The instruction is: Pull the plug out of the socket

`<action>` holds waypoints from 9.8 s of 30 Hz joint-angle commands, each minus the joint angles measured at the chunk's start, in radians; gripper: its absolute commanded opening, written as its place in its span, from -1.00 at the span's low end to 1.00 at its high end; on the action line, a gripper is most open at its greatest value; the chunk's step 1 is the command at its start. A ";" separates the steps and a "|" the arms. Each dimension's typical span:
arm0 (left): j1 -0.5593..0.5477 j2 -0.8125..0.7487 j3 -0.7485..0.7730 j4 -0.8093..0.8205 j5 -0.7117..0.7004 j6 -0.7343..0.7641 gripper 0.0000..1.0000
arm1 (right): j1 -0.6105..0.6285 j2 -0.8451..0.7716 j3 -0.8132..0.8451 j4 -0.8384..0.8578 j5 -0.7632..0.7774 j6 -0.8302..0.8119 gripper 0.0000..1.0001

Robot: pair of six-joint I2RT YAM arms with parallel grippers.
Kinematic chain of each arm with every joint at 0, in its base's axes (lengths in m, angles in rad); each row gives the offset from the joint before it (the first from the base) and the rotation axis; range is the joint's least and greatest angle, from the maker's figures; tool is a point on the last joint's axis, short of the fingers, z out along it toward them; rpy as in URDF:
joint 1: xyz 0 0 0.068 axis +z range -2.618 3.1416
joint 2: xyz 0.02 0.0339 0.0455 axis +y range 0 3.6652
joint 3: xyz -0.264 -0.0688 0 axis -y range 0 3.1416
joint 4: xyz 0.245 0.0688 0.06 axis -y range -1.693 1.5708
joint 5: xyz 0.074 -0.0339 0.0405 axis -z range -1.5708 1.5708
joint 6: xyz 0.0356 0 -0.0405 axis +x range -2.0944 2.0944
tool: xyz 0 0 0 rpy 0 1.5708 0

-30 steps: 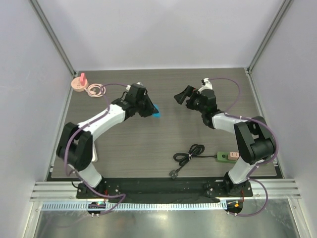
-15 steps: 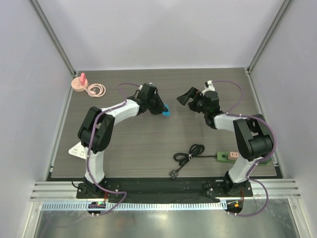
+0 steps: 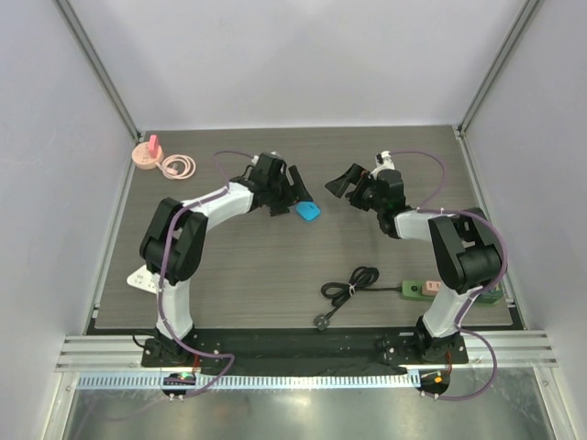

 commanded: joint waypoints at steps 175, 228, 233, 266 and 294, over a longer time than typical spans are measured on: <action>0.607 -0.014 0.211 -0.556 -0.426 0.626 0.23 | 0.259 0.218 0.339 -0.157 -0.120 -0.140 1.00; 0.607 -0.171 0.154 -0.527 -0.317 0.464 -1.00 | 0.545 0.701 1.102 -0.258 -0.223 -0.313 0.64; 0.607 -0.211 0.120 -0.516 -0.310 0.461 -1.00 | 0.605 0.725 1.172 -0.356 -0.187 -0.456 0.22; 0.606 -0.320 0.037 -0.476 -0.253 0.477 -0.99 | 0.713 0.848 1.422 -0.440 0.016 -0.660 -0.03; 0.607 -0.323 0.017 -0.463 -0.237 0.479 -1.00 | 0.667 1.098 1.623 -0.358 0.010 -0.389 -0.18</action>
